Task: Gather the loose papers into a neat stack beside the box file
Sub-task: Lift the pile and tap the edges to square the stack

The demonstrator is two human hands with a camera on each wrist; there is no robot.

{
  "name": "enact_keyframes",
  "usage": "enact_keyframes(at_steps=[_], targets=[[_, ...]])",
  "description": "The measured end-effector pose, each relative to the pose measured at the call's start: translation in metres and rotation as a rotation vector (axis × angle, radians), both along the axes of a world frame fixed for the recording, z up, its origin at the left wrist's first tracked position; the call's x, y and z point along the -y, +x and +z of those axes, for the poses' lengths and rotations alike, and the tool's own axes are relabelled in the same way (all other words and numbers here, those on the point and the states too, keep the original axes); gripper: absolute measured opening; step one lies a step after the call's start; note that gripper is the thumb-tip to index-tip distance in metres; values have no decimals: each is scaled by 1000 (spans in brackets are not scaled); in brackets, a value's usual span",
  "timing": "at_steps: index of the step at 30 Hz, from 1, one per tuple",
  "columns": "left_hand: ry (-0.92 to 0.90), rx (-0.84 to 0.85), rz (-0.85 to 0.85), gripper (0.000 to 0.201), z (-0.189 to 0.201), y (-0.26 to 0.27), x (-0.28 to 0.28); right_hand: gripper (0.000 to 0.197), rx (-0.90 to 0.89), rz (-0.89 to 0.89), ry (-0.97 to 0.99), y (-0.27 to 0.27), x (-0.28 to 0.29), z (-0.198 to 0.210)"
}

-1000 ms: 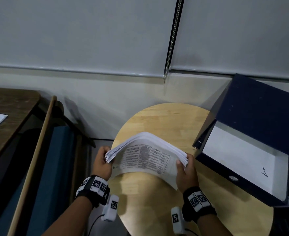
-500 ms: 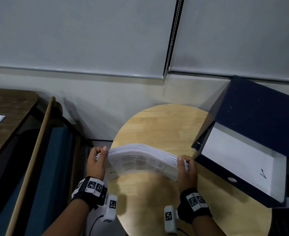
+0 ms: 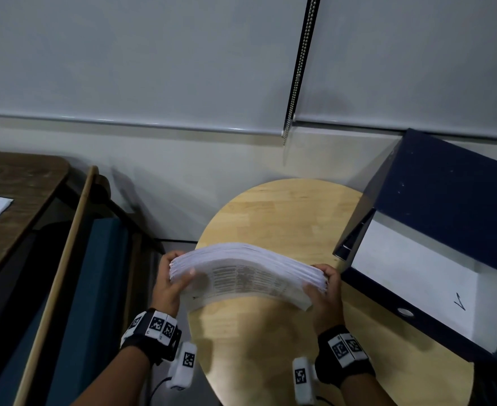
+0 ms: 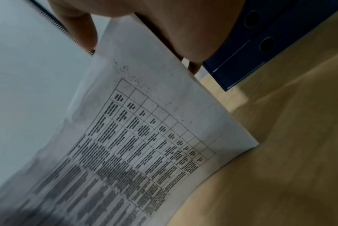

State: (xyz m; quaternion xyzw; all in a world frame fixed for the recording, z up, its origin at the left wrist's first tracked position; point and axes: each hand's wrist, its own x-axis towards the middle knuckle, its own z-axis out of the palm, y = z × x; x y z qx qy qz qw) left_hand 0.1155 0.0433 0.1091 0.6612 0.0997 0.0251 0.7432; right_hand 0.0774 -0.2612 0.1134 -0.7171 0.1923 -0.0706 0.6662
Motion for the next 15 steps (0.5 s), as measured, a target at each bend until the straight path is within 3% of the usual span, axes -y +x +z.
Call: enact_keyframes(at_steps=[4, 7, 9, 13, 15], targets=[[28, 10, -39, 71, -3, 1, -4, 47, 101, 74, 29, -2, 6, -3], [131, -13, 13, 57, -4, 7, -6, 42, 121, 113, 70, -3, 11, -3], [265, -37, 18, 42, -4, 10, -8, 59, 82, 188, 34, -7, 16, -5], [284, -38, -2, 40, -4, 13, -8, 87, -41, 409, -214, -14, 27, -9], [270, -39, -24, 38, -2, 14, -7, 88, -33, 379, -347, -12, 27, -14]])
